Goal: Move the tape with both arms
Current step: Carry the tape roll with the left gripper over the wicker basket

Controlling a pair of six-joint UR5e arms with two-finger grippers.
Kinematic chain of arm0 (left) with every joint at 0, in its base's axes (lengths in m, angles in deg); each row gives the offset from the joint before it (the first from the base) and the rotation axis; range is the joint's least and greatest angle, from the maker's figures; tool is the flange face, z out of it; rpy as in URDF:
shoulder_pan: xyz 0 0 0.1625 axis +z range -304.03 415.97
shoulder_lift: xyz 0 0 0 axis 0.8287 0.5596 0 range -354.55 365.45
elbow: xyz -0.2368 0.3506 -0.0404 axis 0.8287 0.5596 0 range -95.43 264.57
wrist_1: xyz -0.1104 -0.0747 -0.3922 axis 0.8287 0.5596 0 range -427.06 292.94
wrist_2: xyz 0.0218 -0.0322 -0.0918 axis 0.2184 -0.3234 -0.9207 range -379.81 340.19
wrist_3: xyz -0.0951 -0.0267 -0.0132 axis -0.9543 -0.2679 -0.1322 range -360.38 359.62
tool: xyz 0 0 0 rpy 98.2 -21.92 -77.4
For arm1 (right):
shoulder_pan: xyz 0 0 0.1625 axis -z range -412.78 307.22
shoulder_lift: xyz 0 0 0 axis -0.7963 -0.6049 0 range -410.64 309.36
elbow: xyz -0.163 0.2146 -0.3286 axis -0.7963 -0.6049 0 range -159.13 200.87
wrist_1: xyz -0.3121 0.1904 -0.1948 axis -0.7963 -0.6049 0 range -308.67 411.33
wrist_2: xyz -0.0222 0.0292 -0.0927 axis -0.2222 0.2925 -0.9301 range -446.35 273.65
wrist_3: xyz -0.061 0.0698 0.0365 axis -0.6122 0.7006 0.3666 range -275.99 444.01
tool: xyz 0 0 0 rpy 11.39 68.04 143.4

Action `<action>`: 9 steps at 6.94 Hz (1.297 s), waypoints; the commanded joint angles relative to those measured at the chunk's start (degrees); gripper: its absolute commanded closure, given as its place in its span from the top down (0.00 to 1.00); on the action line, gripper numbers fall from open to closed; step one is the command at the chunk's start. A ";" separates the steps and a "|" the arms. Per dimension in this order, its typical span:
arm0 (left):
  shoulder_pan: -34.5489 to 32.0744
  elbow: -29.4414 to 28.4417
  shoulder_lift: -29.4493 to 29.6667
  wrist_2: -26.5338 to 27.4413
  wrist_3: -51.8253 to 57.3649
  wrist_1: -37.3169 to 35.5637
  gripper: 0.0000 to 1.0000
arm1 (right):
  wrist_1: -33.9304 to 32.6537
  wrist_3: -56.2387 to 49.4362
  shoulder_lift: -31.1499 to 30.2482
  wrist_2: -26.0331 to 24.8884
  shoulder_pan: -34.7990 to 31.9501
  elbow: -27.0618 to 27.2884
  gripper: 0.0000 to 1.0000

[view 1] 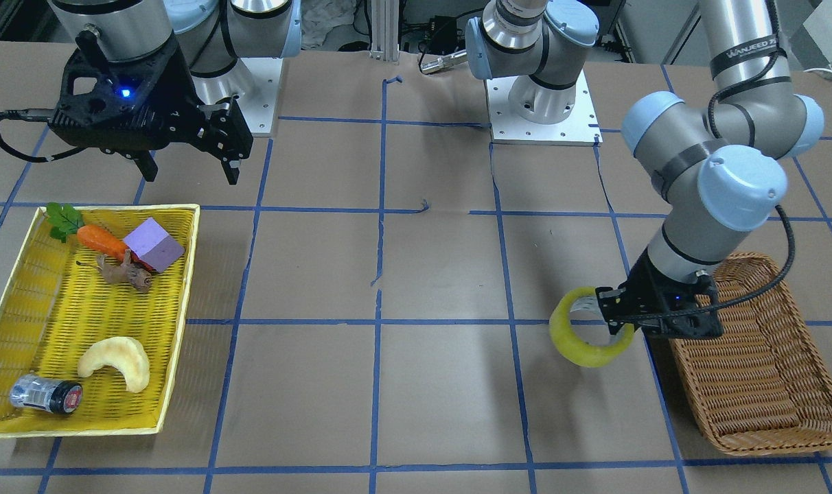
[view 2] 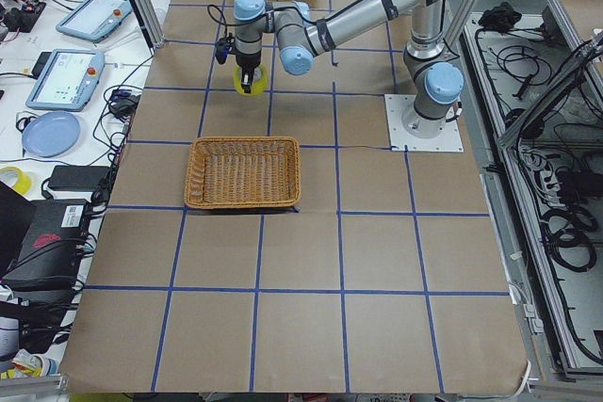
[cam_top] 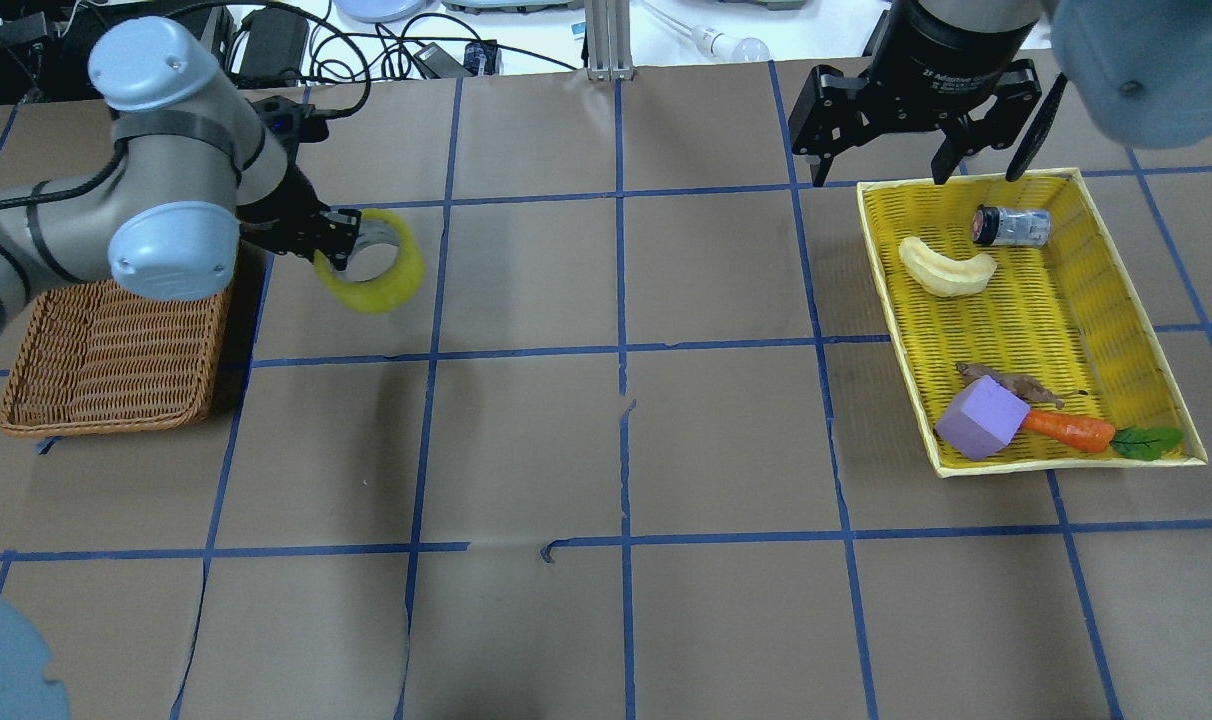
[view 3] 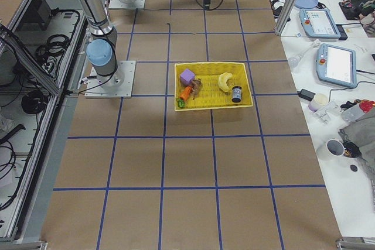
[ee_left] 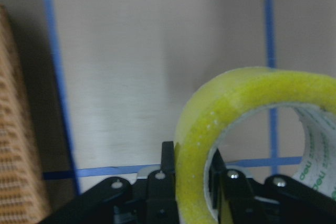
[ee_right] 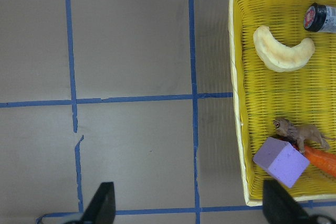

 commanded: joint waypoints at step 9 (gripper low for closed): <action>22.62 0.53 8.19 -0.89 28.07 -11.30 0.00 | -0.33 0.10 -0.01 0.33 -0.15 -0.02 1.00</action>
